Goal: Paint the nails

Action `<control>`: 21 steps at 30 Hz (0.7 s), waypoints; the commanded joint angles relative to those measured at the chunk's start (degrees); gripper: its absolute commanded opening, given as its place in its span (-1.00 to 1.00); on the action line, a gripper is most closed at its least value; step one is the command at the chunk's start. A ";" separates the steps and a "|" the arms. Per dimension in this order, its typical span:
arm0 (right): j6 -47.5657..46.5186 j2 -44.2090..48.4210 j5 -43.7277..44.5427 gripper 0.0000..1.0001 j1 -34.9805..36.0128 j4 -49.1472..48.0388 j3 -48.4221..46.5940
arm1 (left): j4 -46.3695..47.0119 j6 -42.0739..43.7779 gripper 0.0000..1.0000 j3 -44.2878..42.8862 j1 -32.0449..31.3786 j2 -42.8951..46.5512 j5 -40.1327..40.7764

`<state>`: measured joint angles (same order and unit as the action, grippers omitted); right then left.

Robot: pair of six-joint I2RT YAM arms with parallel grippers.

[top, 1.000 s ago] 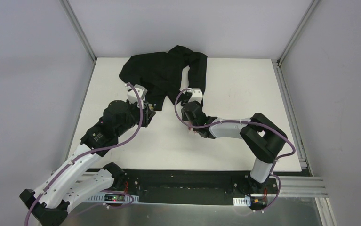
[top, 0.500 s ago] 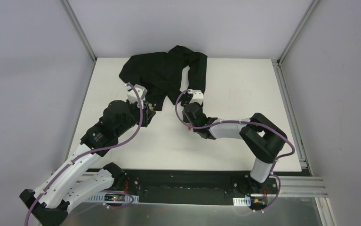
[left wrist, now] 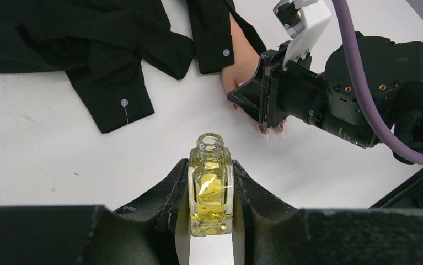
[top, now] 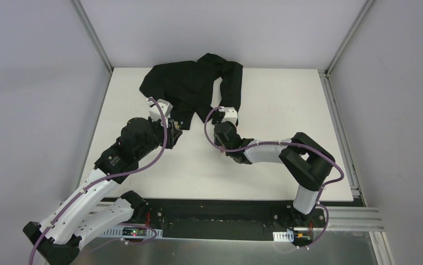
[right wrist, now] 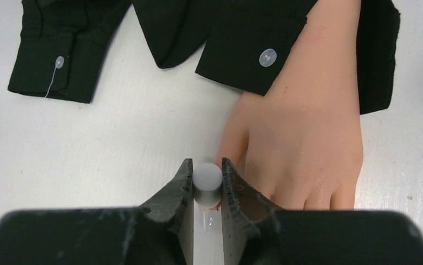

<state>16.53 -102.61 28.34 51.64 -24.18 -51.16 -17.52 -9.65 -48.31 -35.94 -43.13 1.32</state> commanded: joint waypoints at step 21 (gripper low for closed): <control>-0.05 2.91 3.45 -1.00 1.97 0.93 0.53 | 1.26 -0.47 -1.00 -2.31 0.26 0.34 -1.23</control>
<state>16.47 -102.59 29.82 52.99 -23.27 -51.05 -17.52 -9.67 -48.31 -35.94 -43.13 0.49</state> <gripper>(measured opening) 0.185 0.260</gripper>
